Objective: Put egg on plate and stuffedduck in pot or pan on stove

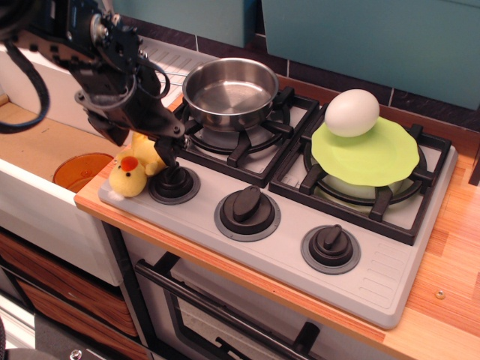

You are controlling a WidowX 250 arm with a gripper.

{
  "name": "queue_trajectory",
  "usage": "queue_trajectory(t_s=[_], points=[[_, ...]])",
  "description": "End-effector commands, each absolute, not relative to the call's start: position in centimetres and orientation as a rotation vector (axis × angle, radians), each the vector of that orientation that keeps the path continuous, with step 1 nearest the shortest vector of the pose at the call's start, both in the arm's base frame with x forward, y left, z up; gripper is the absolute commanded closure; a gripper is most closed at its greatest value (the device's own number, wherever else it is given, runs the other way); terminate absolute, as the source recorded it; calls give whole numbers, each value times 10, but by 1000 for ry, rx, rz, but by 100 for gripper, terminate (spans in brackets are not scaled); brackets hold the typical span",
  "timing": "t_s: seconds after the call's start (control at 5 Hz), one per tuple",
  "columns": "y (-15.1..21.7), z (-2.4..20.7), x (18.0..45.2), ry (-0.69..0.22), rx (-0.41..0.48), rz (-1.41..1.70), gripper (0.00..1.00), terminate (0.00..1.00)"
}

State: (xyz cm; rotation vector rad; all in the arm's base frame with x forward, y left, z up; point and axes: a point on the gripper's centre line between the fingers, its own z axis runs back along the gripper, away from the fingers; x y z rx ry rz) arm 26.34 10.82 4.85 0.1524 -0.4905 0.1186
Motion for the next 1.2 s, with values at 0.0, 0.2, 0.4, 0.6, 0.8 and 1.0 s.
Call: queue_trajectory(t_s=[0.0, 0.2, 0.4, 0.6, 0.8, 1.0], points=[[124, 41, 288, -560, 166, 85, 0, 0], [119, 37, 288, -554, 169, 106, 100, 0], [113, 46, 288, -530, 180, 124, 100, 0], [110, 68, 289, -500, 213, 129, 100, 0], [102, 110, 290, -440, 254, 141, 100, 0], [95, 145, 295, -398, 287, 140, 100, 0]])
